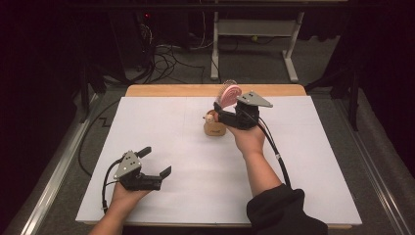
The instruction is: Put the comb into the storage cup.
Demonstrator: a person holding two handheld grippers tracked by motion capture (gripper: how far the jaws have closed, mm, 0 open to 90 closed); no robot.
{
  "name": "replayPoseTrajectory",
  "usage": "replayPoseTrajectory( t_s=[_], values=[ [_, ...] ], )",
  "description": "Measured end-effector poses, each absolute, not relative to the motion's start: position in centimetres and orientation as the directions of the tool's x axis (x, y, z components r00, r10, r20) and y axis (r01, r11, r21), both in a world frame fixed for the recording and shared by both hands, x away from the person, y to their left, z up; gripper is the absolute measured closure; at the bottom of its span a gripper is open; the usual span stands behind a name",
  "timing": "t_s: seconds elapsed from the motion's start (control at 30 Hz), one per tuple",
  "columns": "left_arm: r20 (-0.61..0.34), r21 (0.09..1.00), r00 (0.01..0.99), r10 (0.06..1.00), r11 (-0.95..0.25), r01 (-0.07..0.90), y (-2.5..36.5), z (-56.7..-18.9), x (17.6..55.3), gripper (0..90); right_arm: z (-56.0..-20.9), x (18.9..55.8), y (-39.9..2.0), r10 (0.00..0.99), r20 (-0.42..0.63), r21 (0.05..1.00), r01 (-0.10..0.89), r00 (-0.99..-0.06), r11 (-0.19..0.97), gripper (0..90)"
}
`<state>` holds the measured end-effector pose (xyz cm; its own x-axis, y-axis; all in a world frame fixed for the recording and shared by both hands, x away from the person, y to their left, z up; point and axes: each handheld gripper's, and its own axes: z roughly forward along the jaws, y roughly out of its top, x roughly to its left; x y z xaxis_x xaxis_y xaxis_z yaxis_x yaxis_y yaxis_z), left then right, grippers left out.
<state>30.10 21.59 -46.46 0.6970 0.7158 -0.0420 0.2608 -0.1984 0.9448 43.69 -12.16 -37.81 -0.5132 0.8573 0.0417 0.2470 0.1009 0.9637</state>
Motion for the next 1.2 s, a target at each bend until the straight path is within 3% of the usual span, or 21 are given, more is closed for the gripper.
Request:
replayPoseTrajectory(
  t_s=[1.2],
  values=[
    [-0.033,0.941,0.707,0.706,-0.217,0.261,21.1,-46.6,30.0,0.0,-39.9,43.5,-12.8,0.856,0.085,0.956,0.283,-0.510,0.073,19.4]
  ],
)
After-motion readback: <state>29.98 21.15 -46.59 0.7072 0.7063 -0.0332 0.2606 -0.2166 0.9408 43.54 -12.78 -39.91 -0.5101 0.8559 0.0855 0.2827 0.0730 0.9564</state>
